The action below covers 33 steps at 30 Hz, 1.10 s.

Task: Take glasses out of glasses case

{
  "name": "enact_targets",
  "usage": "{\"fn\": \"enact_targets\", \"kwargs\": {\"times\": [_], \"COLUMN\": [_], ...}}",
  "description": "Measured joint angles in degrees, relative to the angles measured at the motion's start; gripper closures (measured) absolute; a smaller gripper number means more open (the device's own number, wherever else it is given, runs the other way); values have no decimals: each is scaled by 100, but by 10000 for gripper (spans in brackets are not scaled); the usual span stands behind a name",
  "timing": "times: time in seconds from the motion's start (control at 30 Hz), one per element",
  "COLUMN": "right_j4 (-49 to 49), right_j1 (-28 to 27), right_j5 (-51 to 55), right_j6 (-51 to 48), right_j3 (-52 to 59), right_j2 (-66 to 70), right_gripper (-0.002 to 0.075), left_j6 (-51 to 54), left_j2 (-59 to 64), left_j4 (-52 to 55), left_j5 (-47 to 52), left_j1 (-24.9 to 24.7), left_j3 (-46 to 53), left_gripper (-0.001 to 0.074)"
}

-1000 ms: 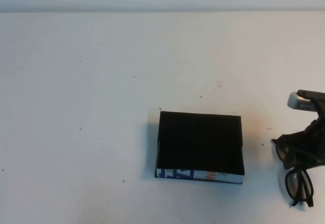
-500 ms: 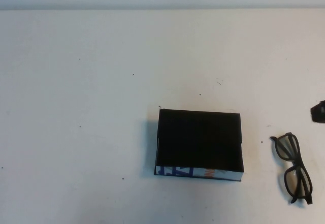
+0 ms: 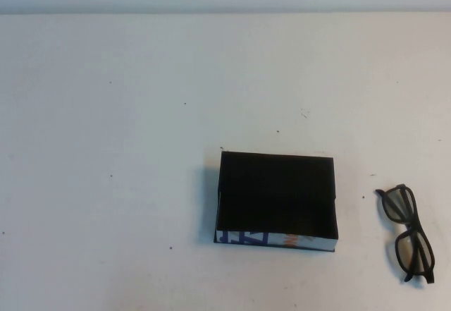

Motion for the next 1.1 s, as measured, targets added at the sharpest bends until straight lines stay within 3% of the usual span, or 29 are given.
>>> {"fn": "enact_targets", "kwargs": {"times": [0.4,0.6,0.9,1.1], "right_j4": [-689,-807,-595,-535], "right_j1": [0,0,0,0], "right_j5": [249,-766,-3682,-3423], "right_j6": [78,91,125,217], "right_j3": [652,1468,3806,4297], "right_j2": [-641,-679,-1050,-1344], "right_gripper": [742,743,743,743], "left_j6": [0,0,0,0], "left_j2": [0,0,0,0], "left_j4": [0,0,0,0], "left_j5": [0,0,0,0], "left_j1": [0,0,0,0], "left_j3": [0,0,0,0], "left_gripper": [739,739,740,739]}}
